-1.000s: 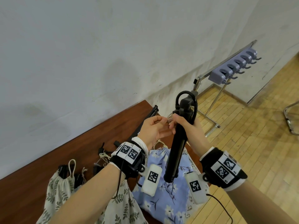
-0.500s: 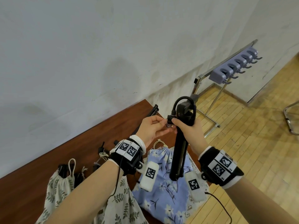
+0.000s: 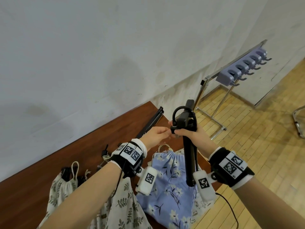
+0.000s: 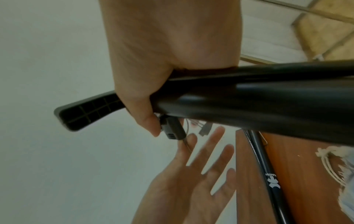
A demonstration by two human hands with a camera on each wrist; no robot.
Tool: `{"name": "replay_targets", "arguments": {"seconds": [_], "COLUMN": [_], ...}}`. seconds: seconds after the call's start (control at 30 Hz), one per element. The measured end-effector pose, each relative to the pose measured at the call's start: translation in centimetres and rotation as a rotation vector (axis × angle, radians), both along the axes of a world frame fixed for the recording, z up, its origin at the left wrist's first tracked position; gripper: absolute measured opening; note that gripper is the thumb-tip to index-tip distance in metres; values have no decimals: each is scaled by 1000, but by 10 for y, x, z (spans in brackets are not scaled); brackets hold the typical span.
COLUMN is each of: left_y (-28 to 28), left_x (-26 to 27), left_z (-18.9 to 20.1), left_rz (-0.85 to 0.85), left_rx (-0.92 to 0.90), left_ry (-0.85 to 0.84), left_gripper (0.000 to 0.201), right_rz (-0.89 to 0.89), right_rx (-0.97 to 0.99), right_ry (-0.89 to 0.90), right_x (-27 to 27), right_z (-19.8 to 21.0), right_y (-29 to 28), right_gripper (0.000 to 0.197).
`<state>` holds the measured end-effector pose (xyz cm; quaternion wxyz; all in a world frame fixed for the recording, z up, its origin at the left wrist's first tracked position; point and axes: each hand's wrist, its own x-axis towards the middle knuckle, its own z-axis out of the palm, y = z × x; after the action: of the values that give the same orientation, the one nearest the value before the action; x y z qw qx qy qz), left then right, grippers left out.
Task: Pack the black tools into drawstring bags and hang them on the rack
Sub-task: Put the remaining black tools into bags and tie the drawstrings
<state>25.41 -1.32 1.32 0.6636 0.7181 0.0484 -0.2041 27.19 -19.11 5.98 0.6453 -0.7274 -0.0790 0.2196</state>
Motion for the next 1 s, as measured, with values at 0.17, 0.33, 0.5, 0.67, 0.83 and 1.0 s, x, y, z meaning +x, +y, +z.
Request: {"name": "replay_targets", "arguments": {"seconds": [0.17, 0.33, 0.5, 0.67, 0.83, 1.0], "left_y": [-5, -19, -20, 12, 15, -18], "left_x": [5, 2, 8, 23, 34, 49], "left_z": [-7, -14, -32, -77, -120, -134], "left_rz": [-50, -72, -243, 30, -126, -245], "left_rx": [-186, -206, 118, 405, 656, 523], "left_ry": [186, 275, 251, 272, 306, 335], "left_gripper": [30, 22, 26, 24, 40, 26], "right_rz": [115, 141, 93, -16, -85, -132], "right_rx": [162, 210, 179, 207, 206, 246], "right_ry": [173, 305, 322, 410, 467, 549], "right_x": [10, 9, 14, 33, 43, 49], "right_z": [-11, -22, -31, -41, -56, -79], "right_y": [-12, -14, -20, -45, -61, -65], "right_gripper": [31, 48, 42, 29, 25, 24]}}
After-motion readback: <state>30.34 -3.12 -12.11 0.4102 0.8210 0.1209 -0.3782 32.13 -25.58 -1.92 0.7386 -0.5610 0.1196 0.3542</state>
